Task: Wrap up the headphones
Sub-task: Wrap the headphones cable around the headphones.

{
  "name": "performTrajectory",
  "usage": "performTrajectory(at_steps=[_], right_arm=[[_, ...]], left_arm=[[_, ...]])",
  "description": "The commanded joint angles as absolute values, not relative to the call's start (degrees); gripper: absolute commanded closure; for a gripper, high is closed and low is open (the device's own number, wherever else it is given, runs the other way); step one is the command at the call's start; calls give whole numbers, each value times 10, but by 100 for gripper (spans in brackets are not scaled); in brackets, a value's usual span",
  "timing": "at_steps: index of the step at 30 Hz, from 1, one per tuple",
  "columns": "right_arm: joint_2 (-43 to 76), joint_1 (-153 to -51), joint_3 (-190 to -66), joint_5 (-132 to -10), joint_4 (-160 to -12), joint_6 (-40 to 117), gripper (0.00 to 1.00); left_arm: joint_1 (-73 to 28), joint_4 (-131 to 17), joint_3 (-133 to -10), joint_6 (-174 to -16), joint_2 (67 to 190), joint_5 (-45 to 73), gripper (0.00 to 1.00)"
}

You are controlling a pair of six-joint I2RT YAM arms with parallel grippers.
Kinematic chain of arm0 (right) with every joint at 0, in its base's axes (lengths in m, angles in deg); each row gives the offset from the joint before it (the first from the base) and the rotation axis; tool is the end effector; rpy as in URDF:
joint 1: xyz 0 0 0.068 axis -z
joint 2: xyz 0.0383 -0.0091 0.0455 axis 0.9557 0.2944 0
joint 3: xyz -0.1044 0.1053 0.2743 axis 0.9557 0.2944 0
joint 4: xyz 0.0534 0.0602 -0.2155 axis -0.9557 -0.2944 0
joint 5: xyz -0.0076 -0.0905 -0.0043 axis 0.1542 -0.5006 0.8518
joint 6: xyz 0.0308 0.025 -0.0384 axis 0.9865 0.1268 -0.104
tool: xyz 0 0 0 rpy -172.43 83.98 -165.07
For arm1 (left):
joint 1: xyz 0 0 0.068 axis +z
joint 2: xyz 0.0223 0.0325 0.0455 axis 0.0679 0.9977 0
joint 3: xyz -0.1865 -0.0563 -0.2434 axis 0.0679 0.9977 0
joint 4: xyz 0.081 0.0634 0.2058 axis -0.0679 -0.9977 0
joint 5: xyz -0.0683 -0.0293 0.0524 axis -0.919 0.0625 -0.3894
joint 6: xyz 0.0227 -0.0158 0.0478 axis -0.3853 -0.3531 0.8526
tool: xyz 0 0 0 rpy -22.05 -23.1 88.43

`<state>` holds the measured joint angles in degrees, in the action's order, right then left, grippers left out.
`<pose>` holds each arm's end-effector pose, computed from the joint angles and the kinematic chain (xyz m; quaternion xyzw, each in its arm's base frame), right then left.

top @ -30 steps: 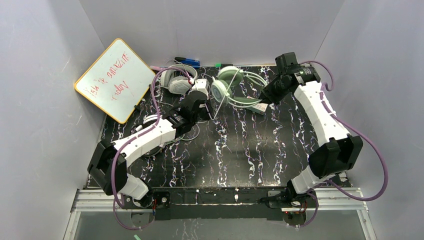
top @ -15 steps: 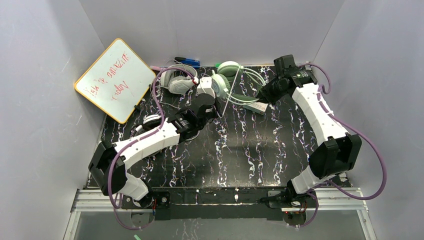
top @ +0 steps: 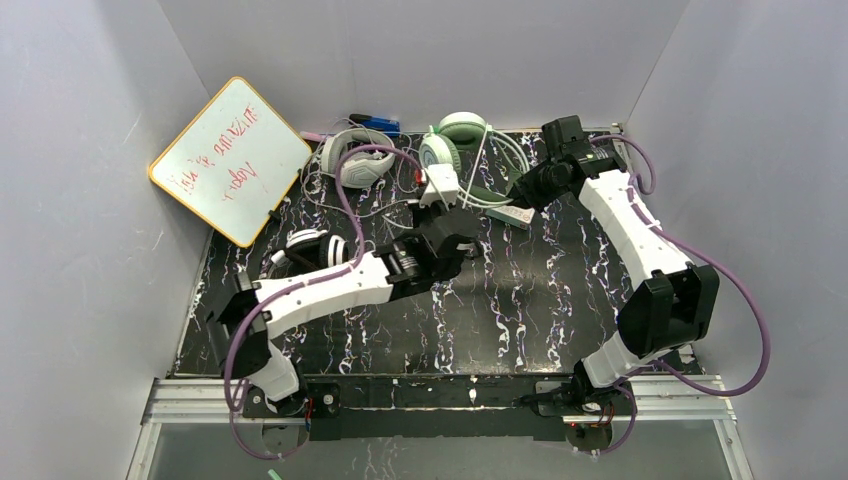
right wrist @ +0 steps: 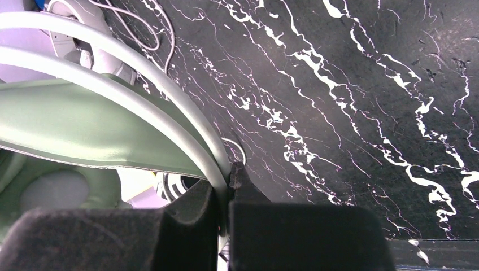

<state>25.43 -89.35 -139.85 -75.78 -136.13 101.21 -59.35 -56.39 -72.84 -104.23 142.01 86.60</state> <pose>0.2865 0.0866 0.3792 0.4156 0.8530 0.2310 0.2150 0.1750 -0.2718 0.3995 -0.0726 0.7362 -0.0466 0.6712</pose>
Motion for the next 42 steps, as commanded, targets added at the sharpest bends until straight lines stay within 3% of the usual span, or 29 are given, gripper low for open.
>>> performTrajectory(at_steps=[1,5,8,12,20,31,42], right_arm=[[232,-882,-1436,-773,-1274,1076,99],[218,-882,-1418,-766,-1271,1073,99],[209,-882,-1404,-766,-1269,1072,99],[211,-881,-1400,-763,-1270,1063,99],[220,-880,-1419,-757,-1277,1053,99],[230,-870,-1532,-767,-1332,1002,99],[218,-862,-1553,-782,-1360,956,99]], left_arm=[[-608,-599,-765,-918,1458,1174,100],[-564,-458,-776,-719,1488,1236,100],[-544,-255,-749,-572,1478,1253,100],[-544,-117,-736,-529,1474,1302,100],[-577,345,-673,-166,1507,1303,100],[-601,434,-486,-55,1488,1304,100],[-601,436,-505,10,1520,1304,100]])
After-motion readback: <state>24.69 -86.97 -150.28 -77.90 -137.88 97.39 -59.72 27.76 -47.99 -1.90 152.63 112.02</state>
